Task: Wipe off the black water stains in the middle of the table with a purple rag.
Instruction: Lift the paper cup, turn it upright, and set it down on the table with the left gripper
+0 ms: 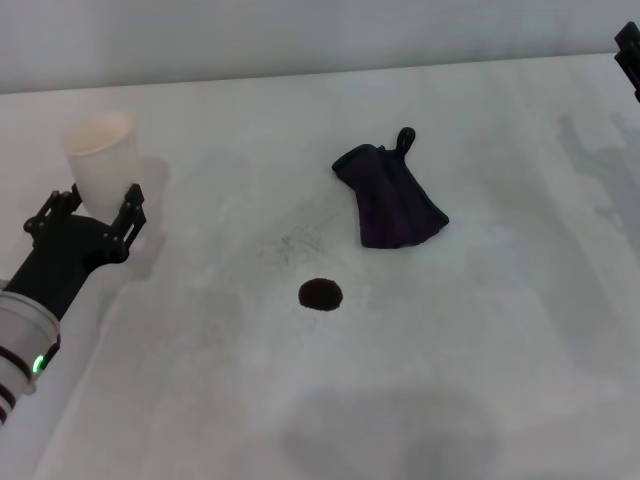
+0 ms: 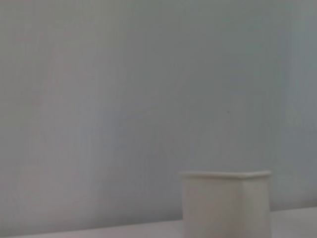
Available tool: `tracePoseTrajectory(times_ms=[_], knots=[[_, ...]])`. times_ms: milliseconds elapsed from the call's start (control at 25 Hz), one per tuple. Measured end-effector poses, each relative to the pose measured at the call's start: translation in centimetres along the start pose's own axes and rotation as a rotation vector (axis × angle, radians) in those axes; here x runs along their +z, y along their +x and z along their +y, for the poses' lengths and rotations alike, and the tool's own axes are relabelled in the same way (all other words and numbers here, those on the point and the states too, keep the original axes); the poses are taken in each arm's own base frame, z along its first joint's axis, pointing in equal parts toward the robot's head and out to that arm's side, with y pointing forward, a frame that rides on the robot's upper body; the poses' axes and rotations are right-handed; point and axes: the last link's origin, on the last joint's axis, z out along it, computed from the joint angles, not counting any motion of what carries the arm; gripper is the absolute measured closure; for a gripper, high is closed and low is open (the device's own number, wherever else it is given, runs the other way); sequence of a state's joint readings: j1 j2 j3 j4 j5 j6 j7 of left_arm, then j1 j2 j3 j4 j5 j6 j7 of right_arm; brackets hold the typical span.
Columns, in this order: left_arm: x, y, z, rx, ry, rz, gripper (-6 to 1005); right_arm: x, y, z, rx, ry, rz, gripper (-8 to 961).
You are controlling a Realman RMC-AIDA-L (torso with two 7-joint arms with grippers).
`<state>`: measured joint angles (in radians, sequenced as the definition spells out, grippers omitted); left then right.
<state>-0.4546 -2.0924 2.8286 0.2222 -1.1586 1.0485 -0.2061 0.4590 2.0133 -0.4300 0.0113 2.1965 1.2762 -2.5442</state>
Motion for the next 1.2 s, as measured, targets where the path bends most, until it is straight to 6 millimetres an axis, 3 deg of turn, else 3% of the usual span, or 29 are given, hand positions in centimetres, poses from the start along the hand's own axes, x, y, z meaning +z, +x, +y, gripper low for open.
tracePoseTrajectory(times_ms=[680,1200], knots=[[-0.5,-2.0,-0.4,0.004,0.031,-0.127,376,0.7,-0.6,-0.2,-0.022,-0.003,-0.008,112],[-2.1,-3.1,-0.5,-0.008,0.054,-0.145,376,0.8,-0.6,-0.3,-0.027,0.002,-0.003,112]])
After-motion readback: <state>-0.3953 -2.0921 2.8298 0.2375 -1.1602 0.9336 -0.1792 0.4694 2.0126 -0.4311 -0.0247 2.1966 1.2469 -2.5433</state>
